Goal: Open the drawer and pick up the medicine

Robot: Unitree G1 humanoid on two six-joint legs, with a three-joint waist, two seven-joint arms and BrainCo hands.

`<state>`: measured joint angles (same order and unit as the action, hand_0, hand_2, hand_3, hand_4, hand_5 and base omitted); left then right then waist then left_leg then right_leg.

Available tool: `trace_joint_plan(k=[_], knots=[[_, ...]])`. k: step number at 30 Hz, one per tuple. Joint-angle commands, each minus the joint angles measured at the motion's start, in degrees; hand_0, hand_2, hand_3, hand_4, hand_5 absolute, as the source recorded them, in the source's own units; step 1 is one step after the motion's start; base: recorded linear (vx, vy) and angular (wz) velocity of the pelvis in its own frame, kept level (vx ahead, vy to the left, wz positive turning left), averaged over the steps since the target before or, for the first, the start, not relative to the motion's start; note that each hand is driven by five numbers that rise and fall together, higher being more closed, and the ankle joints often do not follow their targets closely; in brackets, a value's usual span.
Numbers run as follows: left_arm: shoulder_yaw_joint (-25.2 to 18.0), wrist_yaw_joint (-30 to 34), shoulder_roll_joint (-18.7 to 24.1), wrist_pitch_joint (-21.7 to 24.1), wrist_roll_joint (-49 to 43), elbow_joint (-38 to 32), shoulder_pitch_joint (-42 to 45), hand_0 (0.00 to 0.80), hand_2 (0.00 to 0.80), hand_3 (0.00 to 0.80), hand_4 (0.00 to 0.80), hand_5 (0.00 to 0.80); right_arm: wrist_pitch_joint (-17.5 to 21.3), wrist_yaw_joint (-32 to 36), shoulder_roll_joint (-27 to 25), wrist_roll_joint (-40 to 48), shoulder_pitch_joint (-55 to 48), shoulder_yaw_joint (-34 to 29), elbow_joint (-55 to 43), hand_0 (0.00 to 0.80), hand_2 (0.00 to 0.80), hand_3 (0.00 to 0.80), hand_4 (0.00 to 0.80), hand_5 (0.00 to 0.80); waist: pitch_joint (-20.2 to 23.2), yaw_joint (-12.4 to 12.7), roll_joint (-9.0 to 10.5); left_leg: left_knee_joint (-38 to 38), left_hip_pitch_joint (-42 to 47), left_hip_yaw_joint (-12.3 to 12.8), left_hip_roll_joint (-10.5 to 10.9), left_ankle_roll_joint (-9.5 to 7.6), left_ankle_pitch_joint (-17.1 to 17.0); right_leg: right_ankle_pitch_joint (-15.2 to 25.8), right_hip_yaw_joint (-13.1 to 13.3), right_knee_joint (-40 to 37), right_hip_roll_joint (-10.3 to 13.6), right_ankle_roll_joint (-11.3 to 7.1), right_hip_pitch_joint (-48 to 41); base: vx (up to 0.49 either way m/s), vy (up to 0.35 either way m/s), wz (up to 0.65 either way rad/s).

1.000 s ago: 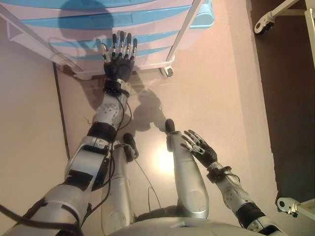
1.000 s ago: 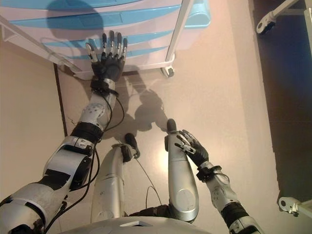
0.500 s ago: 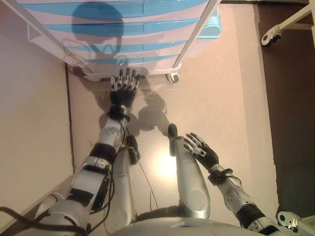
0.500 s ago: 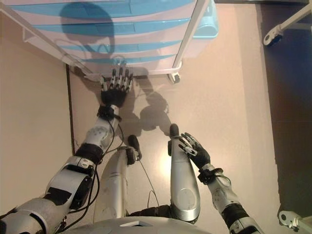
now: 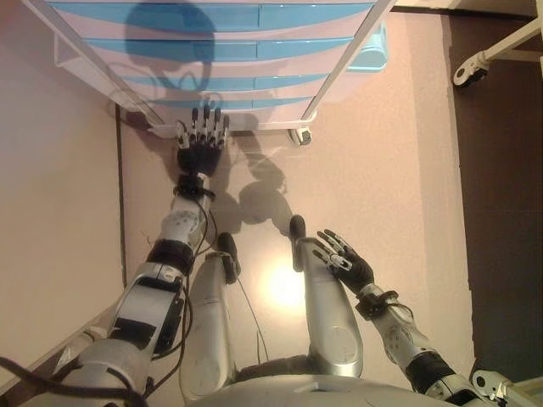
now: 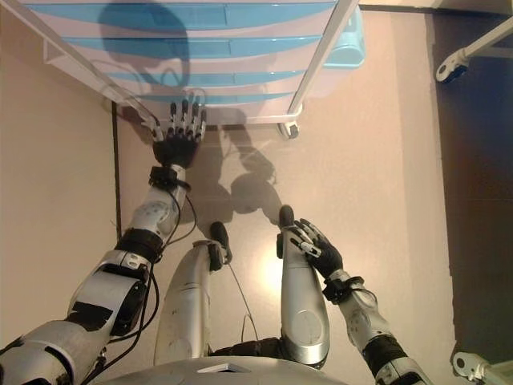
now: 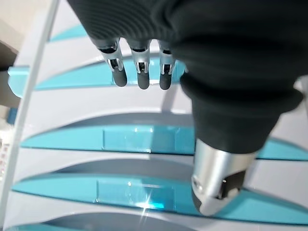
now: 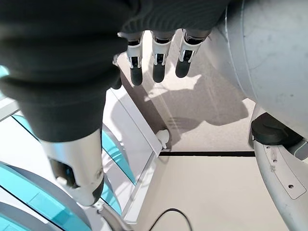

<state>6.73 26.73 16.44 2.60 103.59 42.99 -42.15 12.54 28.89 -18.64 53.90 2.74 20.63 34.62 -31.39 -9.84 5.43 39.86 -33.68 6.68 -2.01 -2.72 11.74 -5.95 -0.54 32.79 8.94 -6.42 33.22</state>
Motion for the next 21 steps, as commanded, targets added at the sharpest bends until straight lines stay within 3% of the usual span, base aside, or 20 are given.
trace_joint_plan(k=[1,21], knots=[[-0.91,0.5,1.63,0.07,0.94,-3.43,-3.26,0.0,0.0,0.0,0.0,0.0,-1.77,0.12,1.42,-0.78,-6.44,4.4,-1.66,0.0,0.0,0.0,0.0,0.0,1.6,0.07,-0.55,-9.29,3.27,2.45,1.13,-1.8,-1.83,5.01,0.36,2.63,-3.91,1.1,2.36,0.0,0.0,0.0],[4.34,-7.81,4.33,6.34,0.5,-4.18,-16.74,0.0,0.0,0.0,0.0,0.0,0.46,1.25,-1.36,2.43,-4.45,5.41,-0.67,0.0,0.0,0.0,0.0,0.0,1.6,-2.54,-1.06,-7.94,-1.18,3.56,1.68,-1.96,-0.33,6.96,2.59,1.45,-4.58,1.42,7.76,0.005,0.017,-0.04]])
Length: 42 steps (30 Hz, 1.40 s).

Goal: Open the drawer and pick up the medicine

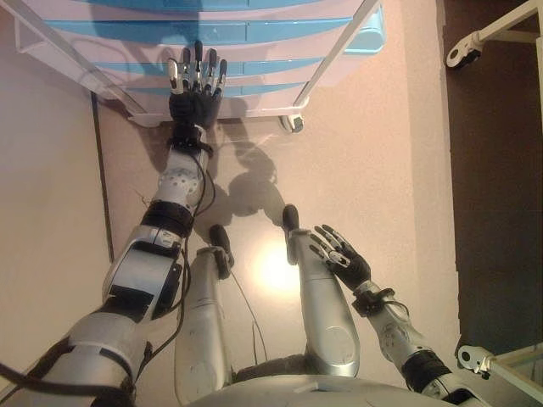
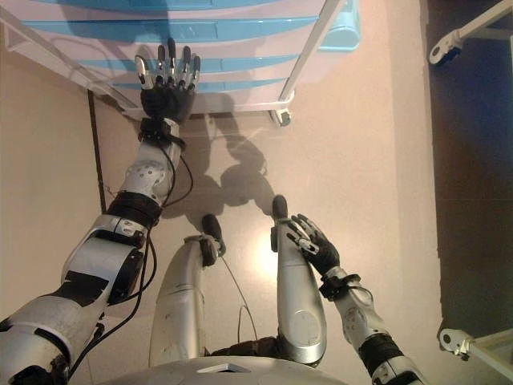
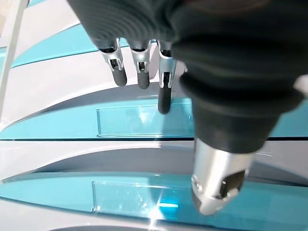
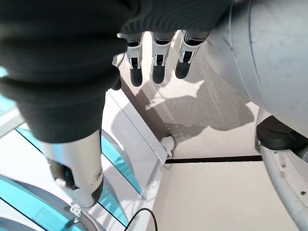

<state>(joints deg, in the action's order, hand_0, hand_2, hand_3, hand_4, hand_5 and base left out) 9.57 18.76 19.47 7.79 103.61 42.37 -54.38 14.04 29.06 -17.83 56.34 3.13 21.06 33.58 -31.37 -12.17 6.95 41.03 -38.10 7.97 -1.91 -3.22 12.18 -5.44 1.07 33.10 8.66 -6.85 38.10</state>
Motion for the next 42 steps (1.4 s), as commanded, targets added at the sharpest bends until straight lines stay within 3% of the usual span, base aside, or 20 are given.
trace_joint_plan(k=[1,8,15,22,28,42], knots=[[1.61,-0.15,1.35,1.95,0.67,-3.52,-5.17,0.0,0.0,0.0,0.0,0.0,-0.82,1.09,-2.32,0.19,-4.81,5.14,0.38,0.0,0.0,0.0,0.0,0.0,1.58,-0.35,-2.63,-9.13,3.12,2.33,1.62,-1.44,-0.77,6.63,1.05,0.9,-4.25,1.87,3.08,0.008,0.012,-0.03],[2.52,-0.53,1.99,5.39,2.48,-4.19,-8.05,0.0,0.0,0.0,0.0,0.0,-0.26,1.22,-3.15,1.22,-4.69,5.02,0.45,0.0,0.0,0.0,0.0,0.0,1.58,-0.9,-3.29,-9.35,2.79,3.0,1.91,-1.21,-0.76,7.1,1.45,-0.09,-3.87,1.95,3.7,0.004,0.021,-0.05],[3.34,2.69,2.02,10.36,3.2,-9.4,-10.48,0.0,0.0,0.0,0.0,0.0,0.52,1.26,-3.95,1.47,-4.8,4.9,0.67,0.0,0.0,0.0,0.0,0.0,1.58,-0.88,-3.97,-9.96,3.18,3.13,2.27,-0.98,-0.81,6.65,1.43,-0.8,-3.4,2.18,3.6,0.005,0.013,-0.05],[3.8,4.87,0.55,12.48,1.5,-13.97,-10.17,0.0,0.0,0.0,0.0,0.0,0.42,1.72,-3.96,0.84,-4.38,4.17,1.49,0.0,0.0,0.0,0.0,0.0,1.58,-0.25,-4.42,-10.51,3.41,2.47,2.87,-0.67,-1.31,5.46,0.9,-1.39,-2.97,2.71,2.89,0.002,0.001,0.01],[3.64,4.91,-0.3,10.48,-0.51,-14.07,-8.34,0.0,0.0,0.0,0.0,0.0,0.61,1.63,-3.58,1.6,-4.02,3.99,2.04,0.0,0.0,0.0,0.0,0.0,1.58,0.14,-4.48,-10.72,3.44,2.16,2.97,-0.56,-1.4,4.79,0.64,-1.76,-2.87,2.95,2.59,0.0,0.0,0.0],[2.33,5.99,-1.14,-0.29,1.02,-0.12,-0.37,0.0,0.0,0.0,0.0,0.0,-0.75,0.76,-3.17,0.46,-3.57,4.92,0.99,0.0,0.0,0.0,0.0,0.0,1.58,0.35,-3.97,-11.04,3.89,2.54,2.43,-0.53,-2.09,4.76,-0.01,-1.6,-3.33,2.54,1.78,-0.007,-0.003,0.0]])
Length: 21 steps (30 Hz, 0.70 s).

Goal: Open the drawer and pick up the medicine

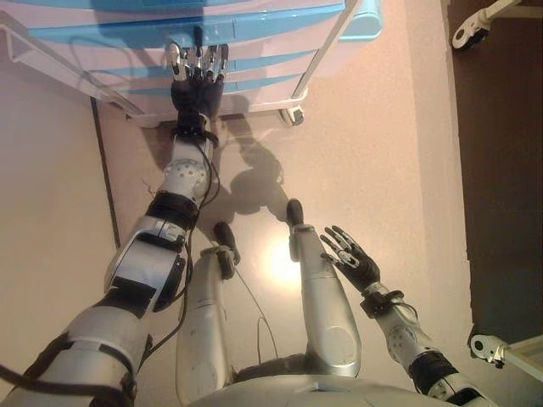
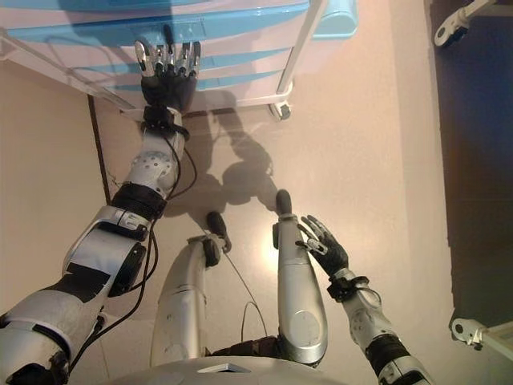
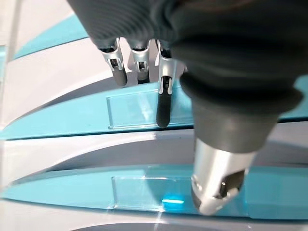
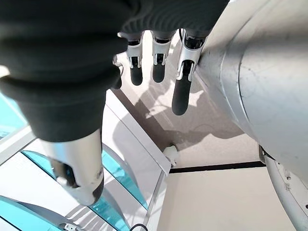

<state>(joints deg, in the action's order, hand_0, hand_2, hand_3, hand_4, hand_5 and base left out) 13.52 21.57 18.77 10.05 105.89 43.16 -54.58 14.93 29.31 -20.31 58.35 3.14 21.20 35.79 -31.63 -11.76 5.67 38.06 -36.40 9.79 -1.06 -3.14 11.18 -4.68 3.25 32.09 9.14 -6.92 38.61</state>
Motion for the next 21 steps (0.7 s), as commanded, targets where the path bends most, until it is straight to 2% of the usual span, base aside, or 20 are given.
trace_joint_plan(k=[1,8,21], knots=[[-1.72,3.34,-0.6,-2.83,-0.93,0.18,0.27,0.0,0.0,0.0,0.0,0.0,-1.65,0.4,-0.5,-1.47,-3.62,4.99,-1.33,0.0,0.0,0.0,0.0,0.0,1.84,-0.08,-2.55,-8.11,2.2,0.76,1.5,-0.68,-1.14,4.16,-2.21,-0.38,-3.92,2.54,1.35,0.0,0.0,0.0],[-3.05,4.04,-0.42,-4.27,-1.26,4.14,0.89,0.0,0.0,0.0,0.0,0.0,-1.57,0.55,0.16,-0.95,-4.03,6.09,-2.0,0.0,0.0,0.0,0.0,0.0,1.84,-0.25,-1.48,-7.99,2.43,1.25,0.97,-0.98,-0.83,5.16,-2.36,0.03,-4.47,2.11,1.25,-0.012,-0.023,0.01],[-4.09,4.93,-0.59,-4.78,0.35,5.72,1.82,0.0,0.0,0.0,0.0,0.0,-1.81,0.14,0.66,-1.13,-4.11,6.2,-2.66,0.0,0.0,0.0,0.0,0.0,1.84,-0.32,-1.52,-7.84,1.92,1.39,1.1,-1.48,-0.48,6.33,-2.07,1.26,-4.82,1.61,2.46,-0.002,-0.001,0.01]])
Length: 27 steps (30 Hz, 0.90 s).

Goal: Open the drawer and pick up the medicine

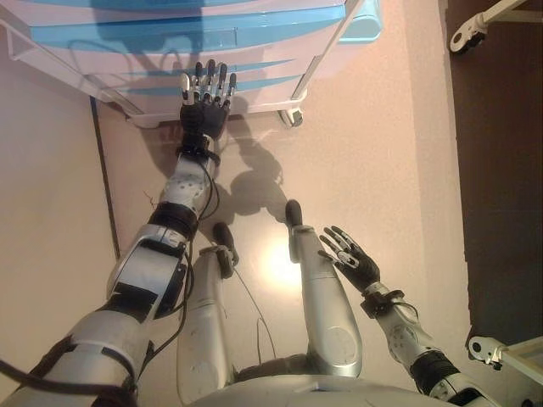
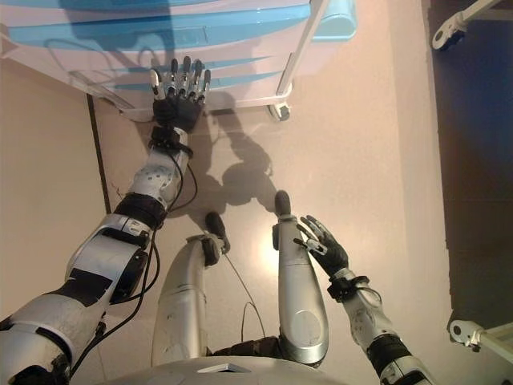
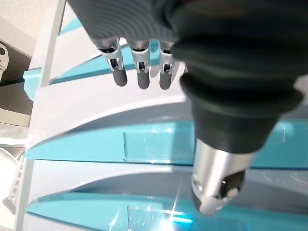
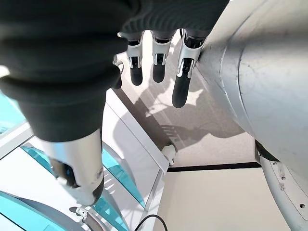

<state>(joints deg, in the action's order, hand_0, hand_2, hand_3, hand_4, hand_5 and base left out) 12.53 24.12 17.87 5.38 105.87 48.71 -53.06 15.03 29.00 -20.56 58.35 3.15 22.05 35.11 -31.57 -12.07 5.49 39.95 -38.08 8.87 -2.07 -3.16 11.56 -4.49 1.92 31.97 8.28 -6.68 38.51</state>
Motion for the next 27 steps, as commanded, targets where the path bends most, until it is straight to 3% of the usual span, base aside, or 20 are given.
trace_joint_plan(k=[1,13,27], knots=[[-3.08,2.53,0.38,0.09,0.37,0.16,0.38,0.0,0.0,0.0,0.0,0.0,-1.94,0.43,1.05,-1.16,-4.2,5.38,-1.97,0.0,0.0,0.0,0.0,0.0,1.78,-0.03,-1.28,-9.8,3.68,2.29,2.13,-1.55,-0.77,6.33,-0.7,1.33,-4.04,1.33,2.56,0.0,0.0,0.0],[-4.81,5.82,2.03,4.16,5.56,-2.2,-2.3,0.0,0.0,0.0,0.0,0.0,-1.35,1.4,1.46,-0.35,-4.56,5.6,-1.08,0.0,0.0,0.0,0.0,0.0,1.78,-0.01,-1.01,-9.21,3.85,2.18,2.12,-1.96,0.04,7.19,-0.42,1.91,-4.22,1.26,2.78,0.003,-0.004,0.01],[-3.86,7.84,2.23,7.01,6.15,-8.55,-4.98,0.0,0.0,0.0,0.0,0.0,-0.91,2.2,1.43,0.05,-4.33,4.54,0.47,0.0,0.0,0.0,0.0,0.0,1.78,0.22,-1.66,-9.76,4.05,1.84,2.84,-2.06,-0.02,6.96,-0.41,1.34,-4.11,1.73,2.86,0.001,-0.001,0.0]])
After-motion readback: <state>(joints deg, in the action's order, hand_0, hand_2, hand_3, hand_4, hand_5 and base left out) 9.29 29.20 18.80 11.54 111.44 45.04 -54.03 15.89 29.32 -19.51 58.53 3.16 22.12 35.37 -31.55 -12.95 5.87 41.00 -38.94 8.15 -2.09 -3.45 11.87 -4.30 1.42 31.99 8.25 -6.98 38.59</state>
